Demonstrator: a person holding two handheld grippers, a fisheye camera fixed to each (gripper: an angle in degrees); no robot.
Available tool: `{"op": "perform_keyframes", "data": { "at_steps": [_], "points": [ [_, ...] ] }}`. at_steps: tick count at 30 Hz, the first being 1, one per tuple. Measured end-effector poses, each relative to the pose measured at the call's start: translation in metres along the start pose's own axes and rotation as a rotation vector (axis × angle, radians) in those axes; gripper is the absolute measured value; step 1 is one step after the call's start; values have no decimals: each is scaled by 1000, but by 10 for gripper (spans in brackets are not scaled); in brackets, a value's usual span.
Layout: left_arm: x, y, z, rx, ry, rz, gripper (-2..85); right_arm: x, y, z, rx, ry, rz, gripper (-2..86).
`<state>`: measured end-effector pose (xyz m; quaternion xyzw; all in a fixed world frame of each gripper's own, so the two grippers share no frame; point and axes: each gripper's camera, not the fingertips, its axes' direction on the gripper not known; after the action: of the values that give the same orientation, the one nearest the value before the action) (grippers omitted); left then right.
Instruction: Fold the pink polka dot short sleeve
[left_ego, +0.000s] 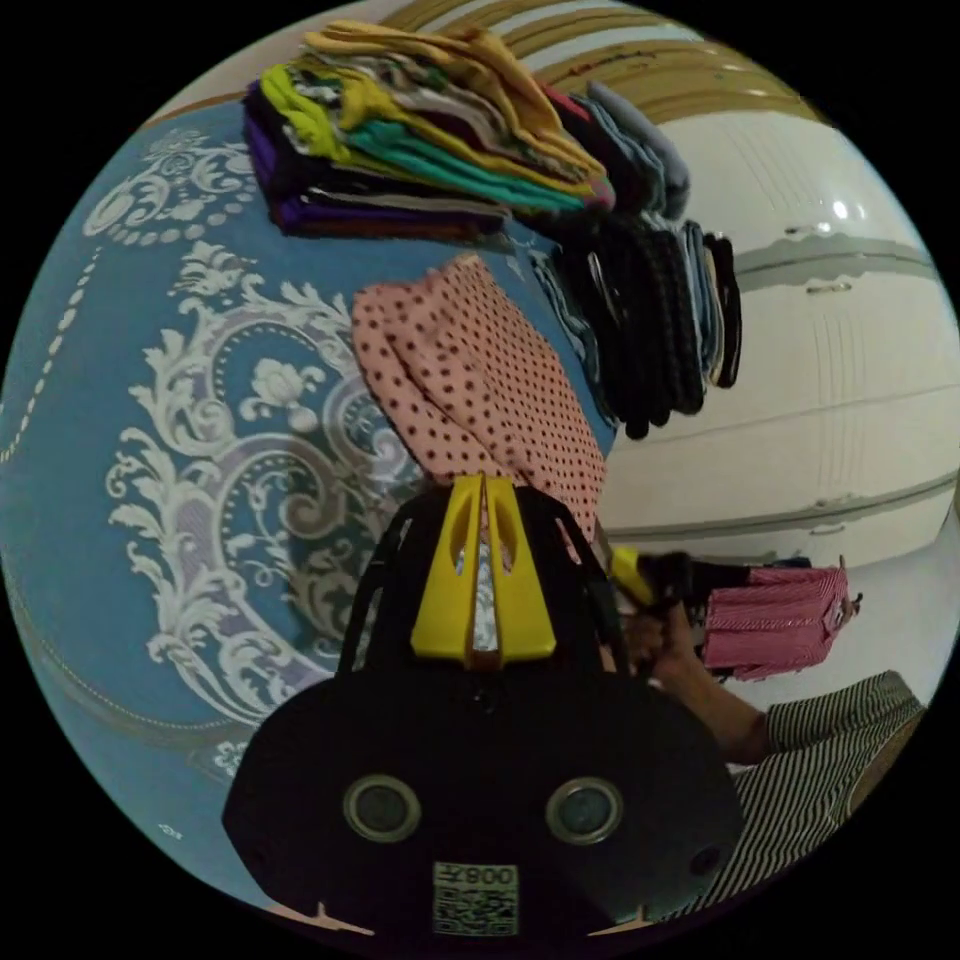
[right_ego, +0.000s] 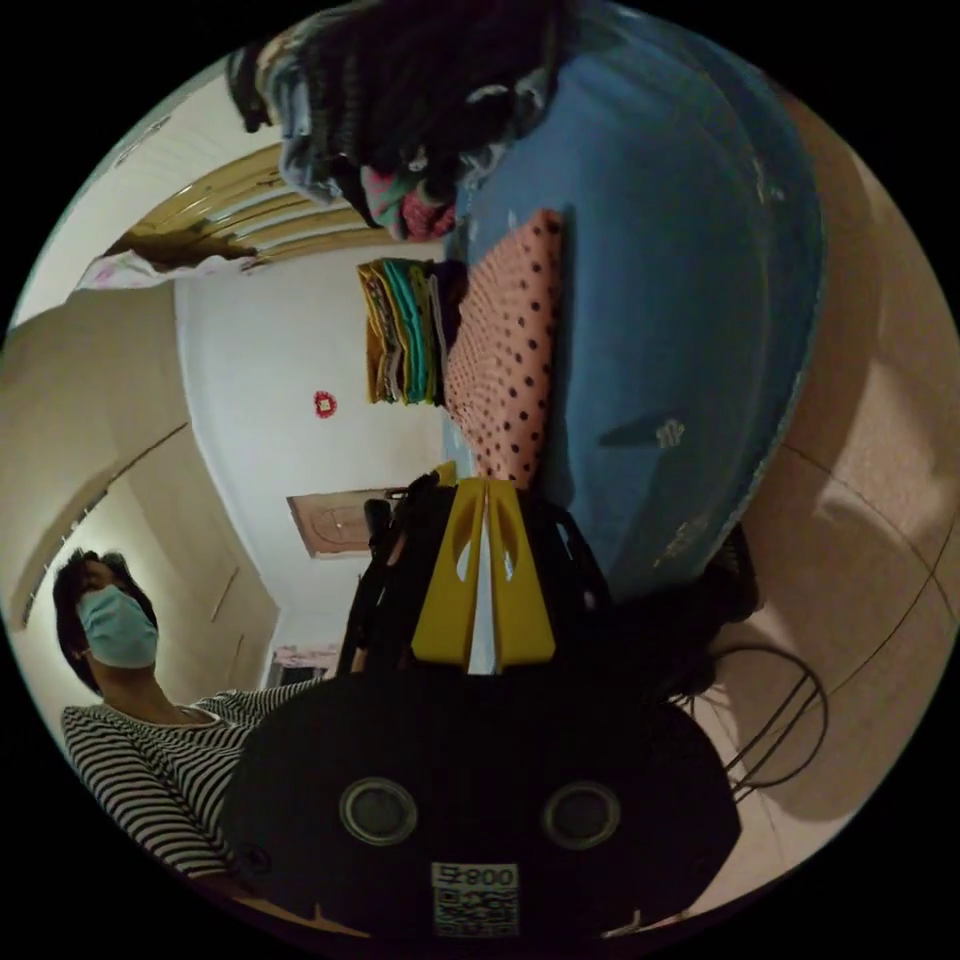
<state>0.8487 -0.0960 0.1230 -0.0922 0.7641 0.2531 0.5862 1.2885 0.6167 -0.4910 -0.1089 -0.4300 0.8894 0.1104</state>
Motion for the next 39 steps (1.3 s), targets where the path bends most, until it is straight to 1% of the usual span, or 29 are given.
{"op": "perform_keyframes", "data": {
  "at_steps": [2,5,7,8,9,11,12,15,16,18,22,26,29,30,32,36,39],
  "points": [
    [-1,-2,43,-96,-66,39,6,-23,-12,-4,1,31,-70,1],
    [-18,-4,85,-165,-120,14,4,-50,-34,2,-39,129,-162,1],
    [-32,-4,101,-179,-97,-8,3,-53,-49,16,-82,327,-172,1],
    [-40,-3,107,-174,-101,-24,3,-50,-52,20,-105,375,-160,1],
    [-44,-3,109,-172,-108,-29,3,-46,-55,23,-121,364,-157,1],
    [-52,1,112,-142,-130,14,3,-45,-55,17,-90,305,-99,1],
    [-53,2,111,-134,-144,35,3,-52,-53,15,-86,317,-115,1],
    [-61,15,117,-131,-281,122,4,-74,-47,13,-110,359,-170,1],
    [-67,19,125,-148,-336,137,4,-82,-44,12,-112,384,-192,1],
    [-81,24,145,-220,-378,138,4,-93,-43,13,-117,432,-223,1],
    [-111,25,171,-184,-326,100,5,-110,-45,17,-144,456,-243,3],
    [-138,13,192,-215,-251,54,12,-126,-45,9,-116,468,-263,8],
    [-150,-2,203,-184,-192,56,30,-137,-52,-16,-6,461,-266,22],
    [-153,-5,205,-174,-175,52,34,-141,-58,-26,30,487,-265,34],
    [-164,-22,213,-132,-108,32,55,-149,-69,-37,49,527,-276,54],
    [-172,-55,224,-64,-95,38,79,-166,-95,-46,27,636,-297,81],
    [-169,-86,232,-15,-134,73,94,-172,-105,-44,0,695,-306,87]
  ]
}}
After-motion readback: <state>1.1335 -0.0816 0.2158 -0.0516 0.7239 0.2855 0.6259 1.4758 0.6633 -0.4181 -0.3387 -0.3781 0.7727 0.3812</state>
